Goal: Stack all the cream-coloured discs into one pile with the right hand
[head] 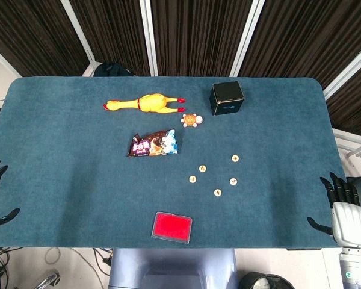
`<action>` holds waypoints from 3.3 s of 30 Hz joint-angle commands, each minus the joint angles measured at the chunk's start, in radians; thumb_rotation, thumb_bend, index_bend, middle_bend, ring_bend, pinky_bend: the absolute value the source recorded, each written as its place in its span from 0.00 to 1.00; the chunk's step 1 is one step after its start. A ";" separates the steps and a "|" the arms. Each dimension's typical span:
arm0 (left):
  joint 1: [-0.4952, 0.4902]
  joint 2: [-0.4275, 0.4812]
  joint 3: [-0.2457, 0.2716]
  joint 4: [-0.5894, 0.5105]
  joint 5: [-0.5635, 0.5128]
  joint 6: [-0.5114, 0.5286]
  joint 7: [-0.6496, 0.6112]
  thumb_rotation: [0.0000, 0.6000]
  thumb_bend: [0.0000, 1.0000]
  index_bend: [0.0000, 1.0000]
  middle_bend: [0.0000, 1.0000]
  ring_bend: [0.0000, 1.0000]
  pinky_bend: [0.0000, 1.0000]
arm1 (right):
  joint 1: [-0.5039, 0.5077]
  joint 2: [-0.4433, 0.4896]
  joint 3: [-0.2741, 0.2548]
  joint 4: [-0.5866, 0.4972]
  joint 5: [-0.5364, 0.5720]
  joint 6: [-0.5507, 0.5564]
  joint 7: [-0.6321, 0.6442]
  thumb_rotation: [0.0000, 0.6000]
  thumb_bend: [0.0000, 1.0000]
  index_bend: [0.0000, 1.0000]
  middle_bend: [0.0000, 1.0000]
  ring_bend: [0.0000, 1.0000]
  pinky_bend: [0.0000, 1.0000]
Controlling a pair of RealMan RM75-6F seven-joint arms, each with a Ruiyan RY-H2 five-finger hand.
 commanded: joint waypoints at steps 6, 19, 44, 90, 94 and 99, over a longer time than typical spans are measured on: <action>0.005 0.001 0.000 -0.007 0.001 0.007 -0.002 1.00 0.08 0.09 0.00 0.00 0.03 | 0.034 0.037 0.007 -0.029 0.003 -0.060 0.019 1.00 0.07 0.15 0.00 0.00 0.00; 0.005 0.001 0.000 -0.011 -0.004 0.001 -0.003 1.00 0.08 0.09 0.00 0.00 0.03 | 0.209 0.116 0.065 -0.125 0.167 -0.351 -0.032 1.00 0.07 0.20 0.00 0.00 0.00; 0.011 0.001 -0.012 -0.015 -0.034 0.000 -0.004 1.00 0.09 0.10 0.00 0.00 0.03 | 0.620 -0.364 0.195 0.332 0.626 -0.523 -0.404 1.00 0.14 0.31 0.00 0.00 0.00; 0.012 0.006 -0.021 -0.011 -0.059 -0.016 -0.021 1.00 0.10 0.11 0.00 0.00 0.03 | 0.795 -0.616 0.231 0.705 0.808 -0.594 -0.469 1.00 0.35 0.48 0.00 0.00 0.00; 0.012 0.006 -0.021 -0.011 -0.060 -0.018 -0.021 1.00 0.10 0.11 0.00 0.00 0.03 | 0.800 -0.621 0.234 0.713 0.804 -0.596 -0.467 1.00 0.38 0.49 0.00 0.00 0.00; 0.012 0.006 -0.022 -0.011 -0.061 -0.018 -0.021 1.00 0.10 0.11 0.00 0.00 0.03 | 0.805 -0.623 0.237 0.714 0.803 -0.598 -0.471 1.00 0.39 0.50 0.00 0.00 0.00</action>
